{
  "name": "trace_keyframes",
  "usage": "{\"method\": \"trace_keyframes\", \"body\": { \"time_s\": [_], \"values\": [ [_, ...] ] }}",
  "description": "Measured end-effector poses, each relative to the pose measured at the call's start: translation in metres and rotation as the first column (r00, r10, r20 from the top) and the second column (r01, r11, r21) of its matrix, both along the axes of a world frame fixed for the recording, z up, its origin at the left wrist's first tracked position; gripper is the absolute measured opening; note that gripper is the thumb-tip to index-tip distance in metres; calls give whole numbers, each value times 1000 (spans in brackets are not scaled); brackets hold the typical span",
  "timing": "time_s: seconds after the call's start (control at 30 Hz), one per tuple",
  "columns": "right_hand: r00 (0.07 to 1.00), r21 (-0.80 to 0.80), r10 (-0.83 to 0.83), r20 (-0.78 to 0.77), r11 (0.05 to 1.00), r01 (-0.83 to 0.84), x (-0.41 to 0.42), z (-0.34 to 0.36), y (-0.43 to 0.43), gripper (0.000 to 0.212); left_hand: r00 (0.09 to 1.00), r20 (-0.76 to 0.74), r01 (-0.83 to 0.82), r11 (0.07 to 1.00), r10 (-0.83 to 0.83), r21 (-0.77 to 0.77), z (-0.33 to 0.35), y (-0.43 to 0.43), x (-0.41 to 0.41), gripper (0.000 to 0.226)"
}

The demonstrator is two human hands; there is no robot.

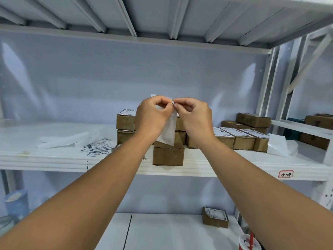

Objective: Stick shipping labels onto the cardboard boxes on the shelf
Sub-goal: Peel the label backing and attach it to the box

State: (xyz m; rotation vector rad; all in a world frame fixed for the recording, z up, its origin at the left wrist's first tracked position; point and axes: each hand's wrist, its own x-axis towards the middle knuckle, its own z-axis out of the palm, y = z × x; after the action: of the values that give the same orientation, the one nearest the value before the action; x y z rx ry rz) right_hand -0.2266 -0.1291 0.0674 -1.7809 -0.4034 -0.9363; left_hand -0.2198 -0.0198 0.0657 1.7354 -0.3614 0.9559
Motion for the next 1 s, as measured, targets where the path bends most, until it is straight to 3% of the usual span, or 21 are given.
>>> {"method": "trace_keyframes", "body": {
  "time_s": [0.57,0.67,0.77,0.9,1.0],
  "values": [
    [999,-46,32,-19,998,-33,-1,1,-3,21,993,-17,119,992,-119,28,-3,1,4,21],
    [998,20,43,-46,999,-42,1,0,-2,27,985,-38,168,986,-169,-16,-2,0,-2,17],
    [993,148,75,-90,987,-61,3,2,-2,27,971,-79,213,965,-227,-155,2,-4,-9,21],
    [989,288,68,-133,957,-26,4,3,-5,29,896,-141,306,815,-421,-492,3,-1,-13,21],
    [982,305,40,-183,952,18,8,0,-8,30,805,-97,312,557,-586,-770,1,6,-13,15]
  ]
}}
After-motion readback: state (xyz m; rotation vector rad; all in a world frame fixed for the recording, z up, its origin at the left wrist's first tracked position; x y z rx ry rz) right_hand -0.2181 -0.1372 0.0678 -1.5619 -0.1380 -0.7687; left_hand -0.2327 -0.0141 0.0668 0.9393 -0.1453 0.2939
